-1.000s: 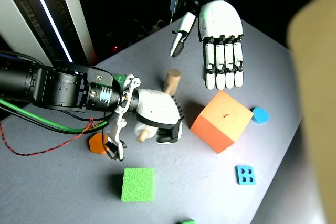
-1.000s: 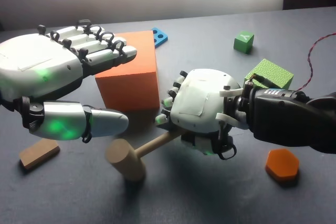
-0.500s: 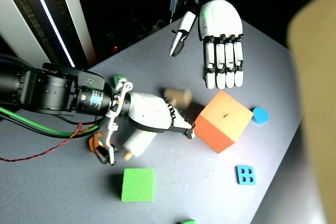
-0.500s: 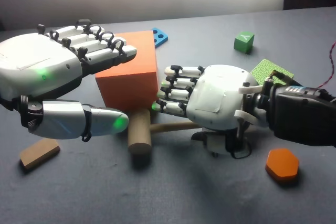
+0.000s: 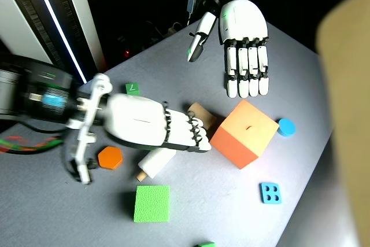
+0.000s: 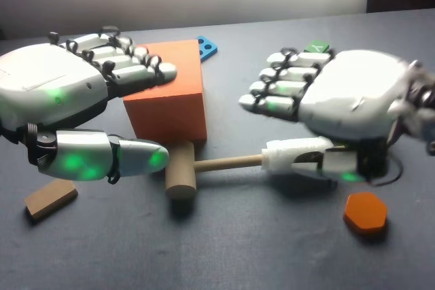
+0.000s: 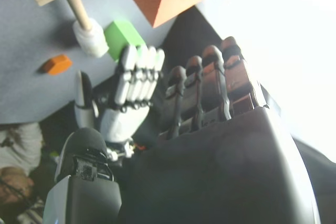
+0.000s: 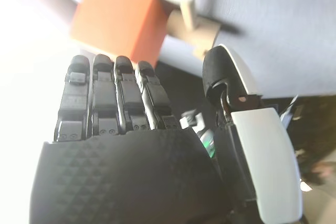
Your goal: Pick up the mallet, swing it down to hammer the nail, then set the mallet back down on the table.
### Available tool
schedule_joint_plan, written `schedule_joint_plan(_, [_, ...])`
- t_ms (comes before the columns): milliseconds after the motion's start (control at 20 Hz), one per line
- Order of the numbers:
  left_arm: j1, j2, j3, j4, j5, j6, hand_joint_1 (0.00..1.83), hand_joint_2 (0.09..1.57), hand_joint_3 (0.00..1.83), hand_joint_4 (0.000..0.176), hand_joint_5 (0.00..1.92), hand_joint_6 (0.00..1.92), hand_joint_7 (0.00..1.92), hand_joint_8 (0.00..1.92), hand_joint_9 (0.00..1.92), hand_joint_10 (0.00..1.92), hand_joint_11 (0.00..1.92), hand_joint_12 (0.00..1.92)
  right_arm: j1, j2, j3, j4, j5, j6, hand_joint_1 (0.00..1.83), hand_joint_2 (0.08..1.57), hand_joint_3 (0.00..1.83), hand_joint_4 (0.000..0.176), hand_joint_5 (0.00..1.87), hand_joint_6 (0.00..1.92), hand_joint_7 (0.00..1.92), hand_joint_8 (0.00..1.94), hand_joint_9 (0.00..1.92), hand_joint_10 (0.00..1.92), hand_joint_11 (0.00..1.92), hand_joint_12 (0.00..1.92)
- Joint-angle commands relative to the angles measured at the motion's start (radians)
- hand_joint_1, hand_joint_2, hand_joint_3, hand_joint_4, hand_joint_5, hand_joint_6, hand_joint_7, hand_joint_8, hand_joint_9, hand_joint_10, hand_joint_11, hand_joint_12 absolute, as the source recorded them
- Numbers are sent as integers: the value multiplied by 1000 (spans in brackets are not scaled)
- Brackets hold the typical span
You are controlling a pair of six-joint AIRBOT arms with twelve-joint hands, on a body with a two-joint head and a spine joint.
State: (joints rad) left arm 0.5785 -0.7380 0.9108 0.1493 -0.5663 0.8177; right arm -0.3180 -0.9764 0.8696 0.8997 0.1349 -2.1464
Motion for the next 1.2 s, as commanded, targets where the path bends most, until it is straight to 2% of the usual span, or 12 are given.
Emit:
schedule_joint_plan(0, [-11, 9, -2, -11, -113, -1, 113, 1201, 0, 0, 133, 1414, 214, 1481, 119, 1572, 0, 1743, 21, 22, -14, 72, 57, -57, 537, 1236, 8, 0, 372, 239, 362, 395, 140, 978, 0, 1157])
schedule_joint_plan(50, [-11, 9, -4, -11, -113, -1, 229, 1177, 0, 0, 150, 1820, 198, 1833, 212, 1851, 136, 1885, 47, 62, -45, 212, 70, -143, 532, 1233, 3, 0, 131, 1203, 72, 1478, 54, 1732, 0, 1768])
schedule_joint_plan(150, [-11, 9, -6, -11, -116, -1, 267, 1160, 0, 0, 117, 1917, 113, 1917, 153, 1918, 164, 1920, 85, 99, -80, 386, 101, -277, 458, 1211, 0, 0, 4, 1858, 2, 1922, 1, 1913, 0, 1915])
schedule_joint_plan(250, [-16, 8, -14, -11, -125, -3, 199, 1187, 4, 0, 169, 1921, 201, 1921, 193, 1921, 252, 1921, 110, 122, -106, 458, 119, -372, 486, 1165, 0, 0, 91, 1918, 46, 1940, 173, 1921, 274, 1921])
schedule_joint_plan(300, [-22, 8, -17, -12, -123, -4, 48, 1260, 12, 0, 947, 1921, 1037, 1921, 916, 1921, 834, 1921, 115, 125, -114, 458, 142, -397, 423, 1165, 0, 0, 420, 1920, 425, 1941, 528, 1921, 630, 1921])
schedule_joint_plan(350, [-34, 7, -22, -17, -107, -4, 80, 1263, 4, 0, 1553, 1921, 1618, 1921, 1583, 1921, 1500, 1921, 118, 130, -121, 458, 156, -403, 367, 1189, 0, 0, 1053, 1921, 1133, 1941, 1179, 1921, 1235, 1921])
schedule_joint_plan(400, [-47, 4, -26, -17, -92, 3, 226, 1241, 0, 0, 1719, 1921, 1767, 1921, 1763, 1921, 1696, 1921, 115, 134, -123, 458, 156, -398, 329, 1215, 1, 0, 1351, 1921, 1437, 1941, 1448, 1921, 1469, 1921])
schedule_joint_plan(450, [-58, -4, -26, -17, -89, 10, 455, 1339, 14, 44, 1747, 1921, 1795, 1921, 1827, 1921, 1806, 1921, 110, 134, -123, 458, 155, -395, 503, 1343, 13, 39, 1500, 1921, 1594, 1941, 1591, 1921, 1583, 1921])
schedule_joint_plan(500, [-63, -10, -24, -17, -89, 11, 798, 1455, 30, 133, 1756, 1921, 1809, 1921, 1861, 1921, 1868, 1921, 105, 135, -123, 458, 155, -386, 701, 1449, 14, 126, 1506, 1921, 1618, 1941, 1626, 1921, 1605, 1921])
schedule_joint_plan(550, [-63, -16, -25, -17, -93, 11, 952, 1491, 28, 167, 1757, 1921, 1817, 1921, 1882, 1921, 1903, 1921, 99, 137, -123, 458, 148, -366, 810, 1487, 11, 166, 1505, 1921, 1626, 1941, 1631, 1921, 1598, 1921])
schedule_joint_plan(700, [-58, -22, -41, -17, -104, 15, 1106, 1493, 22, 176, 1710, 1921, 1748, 1921, 1802, 1921, 1817, 1921, 97, 139, -123, 458, 150, -360, 864, 1476, 0, 176, 1403, 1921, 1546, 1941, 1562, 1921, 1515, 1921])
schedule_joint_plan(1150, [3, -27, -58, -17, -147, 4, 1007, 1499, 31, 176, 1674, 1921, 1712, 1921, 1753, 1921, 1734, 1921, 92, 163, -123, 363, 154, -310, 899, 1434, 0, 176, 1376, 1921, 1516, 1941, 1531, 1921, 1480, 1921])
